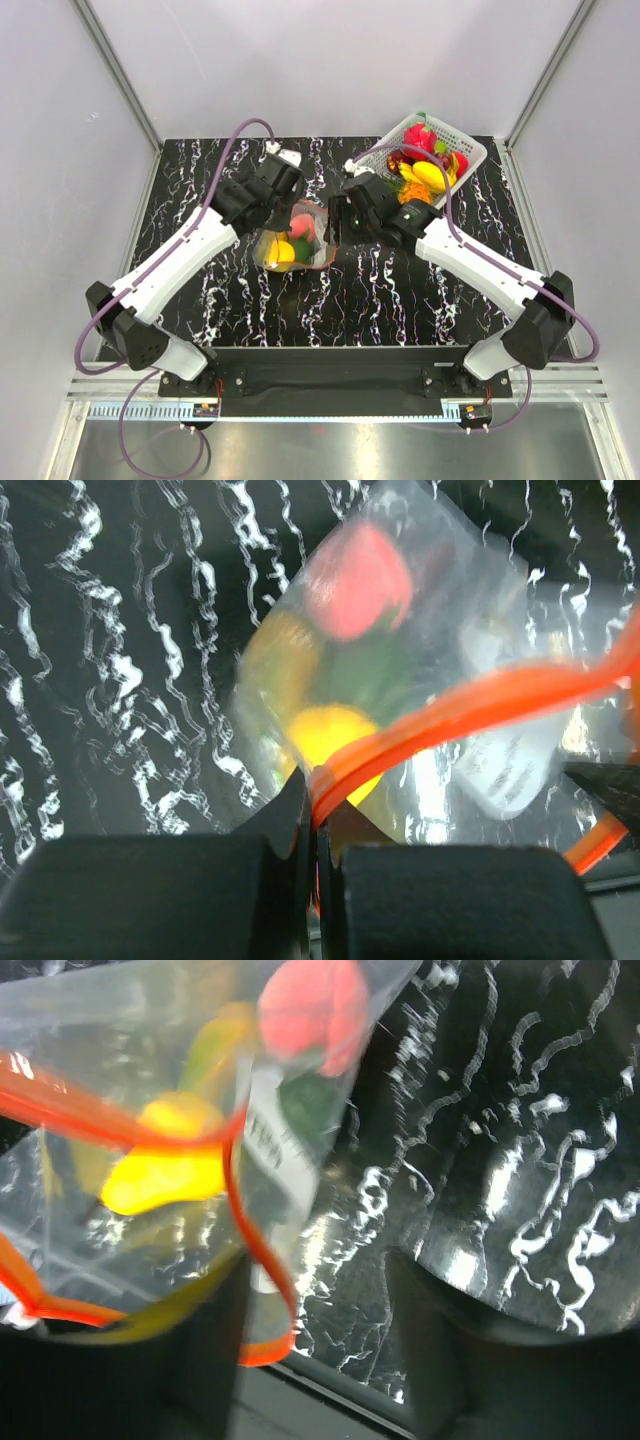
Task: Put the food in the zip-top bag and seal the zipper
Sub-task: Adjust the zipper food storage bag at the center of the board, then pick up the fake fruit from the bin.
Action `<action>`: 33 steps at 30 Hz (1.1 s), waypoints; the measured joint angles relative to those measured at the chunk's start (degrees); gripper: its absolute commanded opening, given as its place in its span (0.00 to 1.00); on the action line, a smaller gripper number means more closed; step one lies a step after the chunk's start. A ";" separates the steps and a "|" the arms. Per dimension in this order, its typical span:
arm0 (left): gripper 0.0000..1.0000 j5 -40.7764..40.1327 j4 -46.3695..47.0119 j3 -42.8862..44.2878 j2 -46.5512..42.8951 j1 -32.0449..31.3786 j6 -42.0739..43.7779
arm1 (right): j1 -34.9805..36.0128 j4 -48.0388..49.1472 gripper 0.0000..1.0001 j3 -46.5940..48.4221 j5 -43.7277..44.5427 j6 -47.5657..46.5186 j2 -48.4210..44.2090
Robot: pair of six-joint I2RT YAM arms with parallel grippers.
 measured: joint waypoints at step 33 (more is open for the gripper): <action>0.00 8.94 20.11 -15.37 0.98 -0.48 -0.02 | -43.17 6.95 1.00 13.64 -2.23 -33.38 17.81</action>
